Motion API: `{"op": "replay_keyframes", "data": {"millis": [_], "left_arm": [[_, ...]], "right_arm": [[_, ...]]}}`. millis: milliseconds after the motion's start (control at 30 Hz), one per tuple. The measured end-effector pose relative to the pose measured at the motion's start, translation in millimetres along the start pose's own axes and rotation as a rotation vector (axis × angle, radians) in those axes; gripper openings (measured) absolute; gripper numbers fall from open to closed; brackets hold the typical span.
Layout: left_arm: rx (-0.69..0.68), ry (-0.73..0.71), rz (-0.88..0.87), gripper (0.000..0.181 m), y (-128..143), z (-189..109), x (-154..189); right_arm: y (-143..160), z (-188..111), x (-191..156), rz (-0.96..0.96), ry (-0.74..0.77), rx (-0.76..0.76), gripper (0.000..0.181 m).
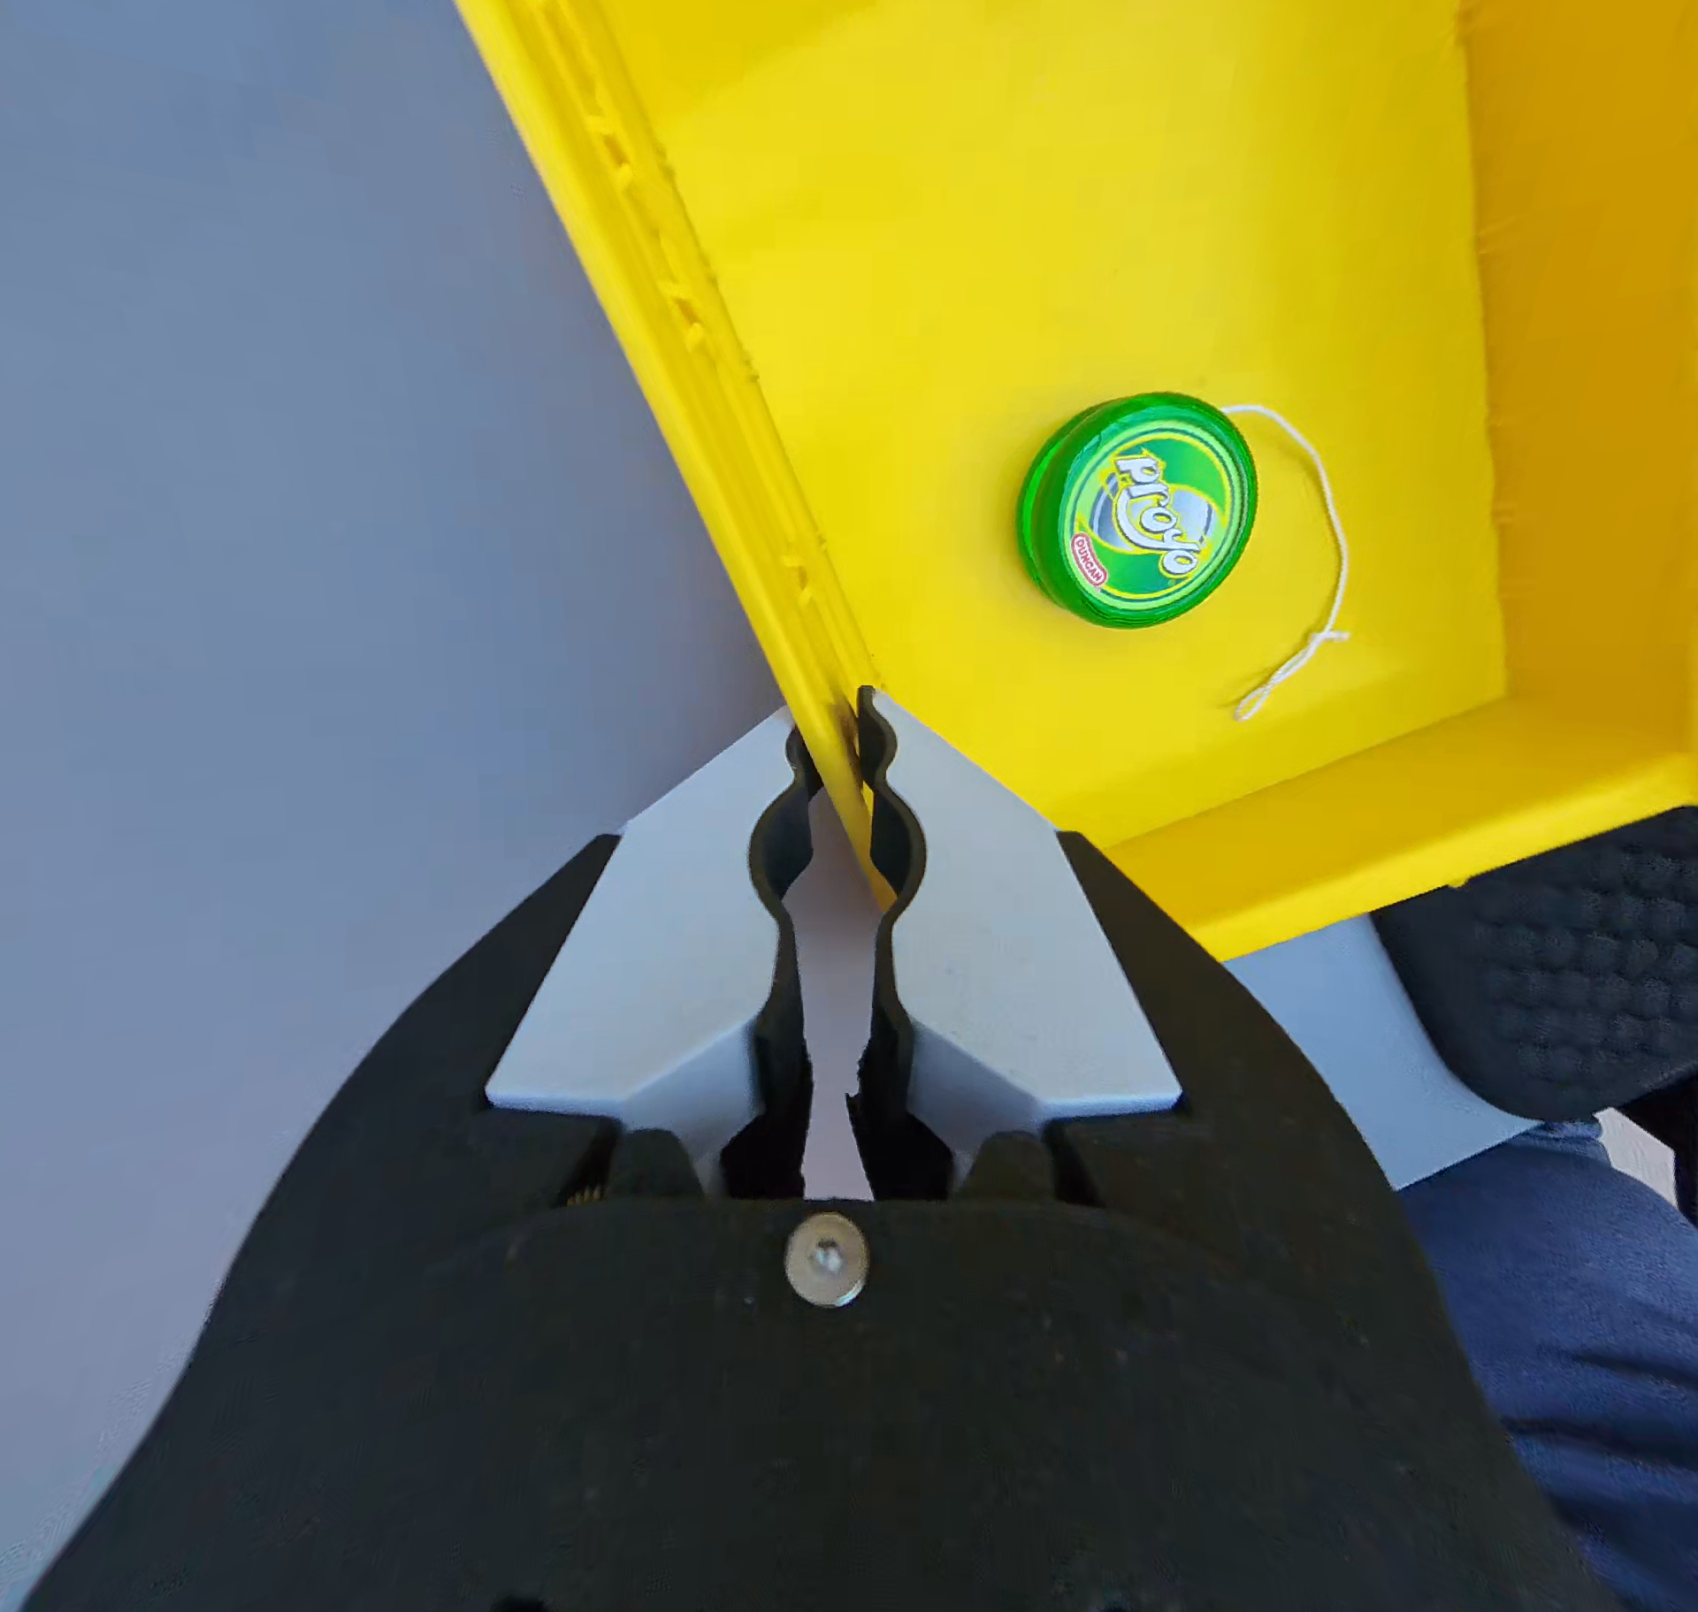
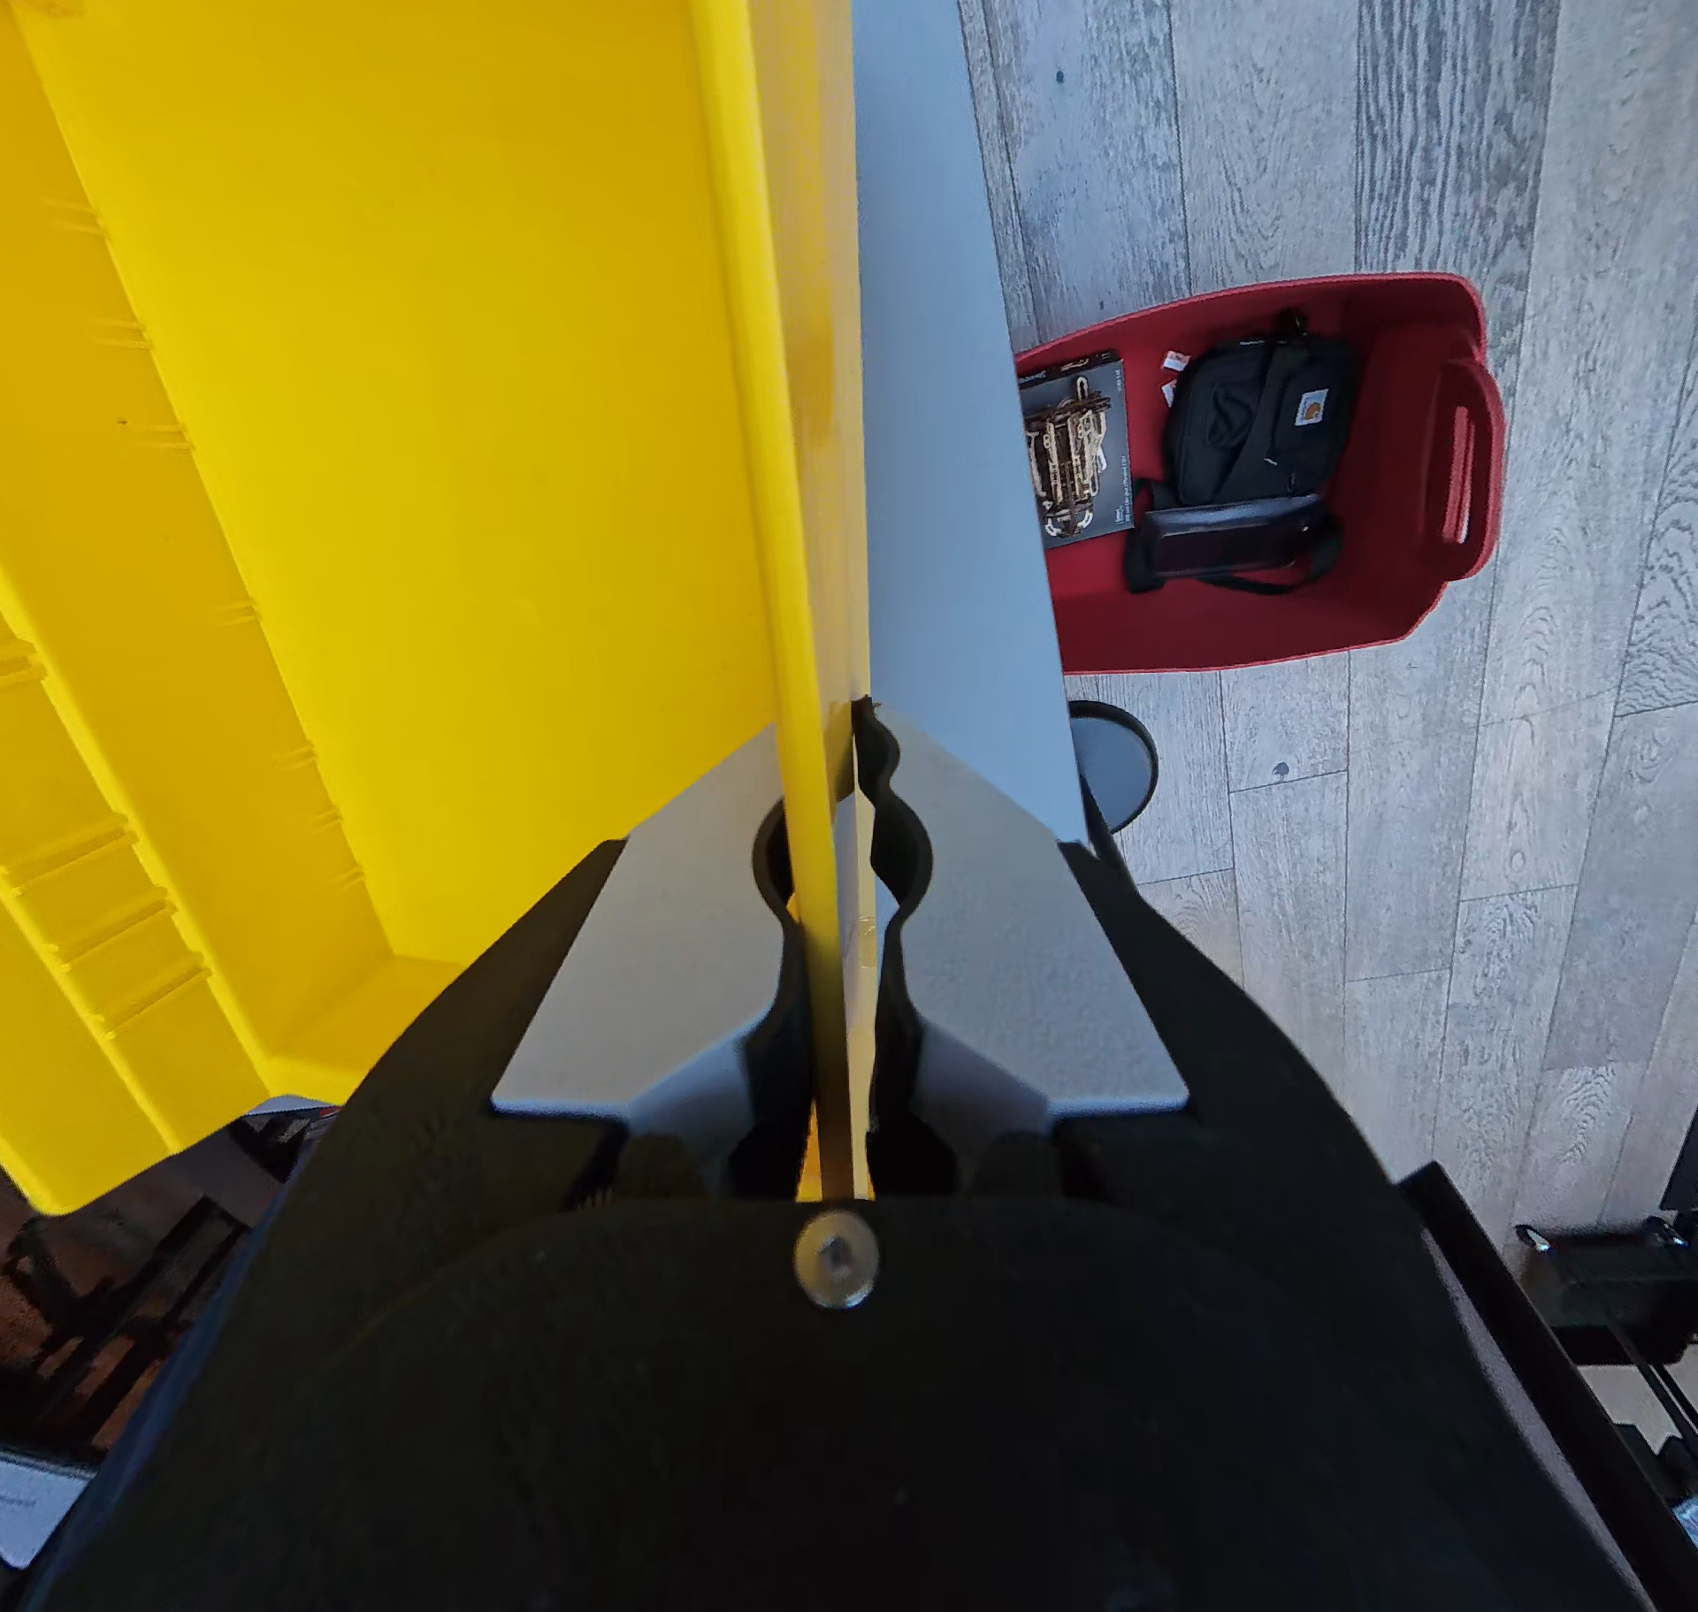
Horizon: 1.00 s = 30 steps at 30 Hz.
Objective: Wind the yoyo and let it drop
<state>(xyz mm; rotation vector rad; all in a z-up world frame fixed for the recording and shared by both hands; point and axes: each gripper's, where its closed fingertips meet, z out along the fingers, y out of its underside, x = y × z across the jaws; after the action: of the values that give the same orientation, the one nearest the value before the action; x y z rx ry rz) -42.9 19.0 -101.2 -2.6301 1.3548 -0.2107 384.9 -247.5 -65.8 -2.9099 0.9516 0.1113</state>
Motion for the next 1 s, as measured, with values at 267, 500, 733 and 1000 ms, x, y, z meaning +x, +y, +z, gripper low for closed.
{"op": "replay_keyframes", "data": {"millis": [267, 500, 733, 1000], "left_arm": [[-0.001, -0.080, -0.169, 0.001, 69, -23, -127], [0.013, -0.130, -0.369, 0.001, 160, -50, -236], [0.053, -0.221, -0.468, 0.000, 242, -83, -322], [0.065, -0.301, -0.562, 0.001, 318, -110, -387]], "right_arm": [[-8, 37, -27, -0.015, -0.082, -0.002, 0.003], [-23, 61, -62, -0.062, -0.123, 0.009, 0.003], [-35, 78, -85, -0.096, -0.136, 0.015, 0.003], [-47, 83, -77, -0.136, -0.107, 0.008, 0.003]]}}
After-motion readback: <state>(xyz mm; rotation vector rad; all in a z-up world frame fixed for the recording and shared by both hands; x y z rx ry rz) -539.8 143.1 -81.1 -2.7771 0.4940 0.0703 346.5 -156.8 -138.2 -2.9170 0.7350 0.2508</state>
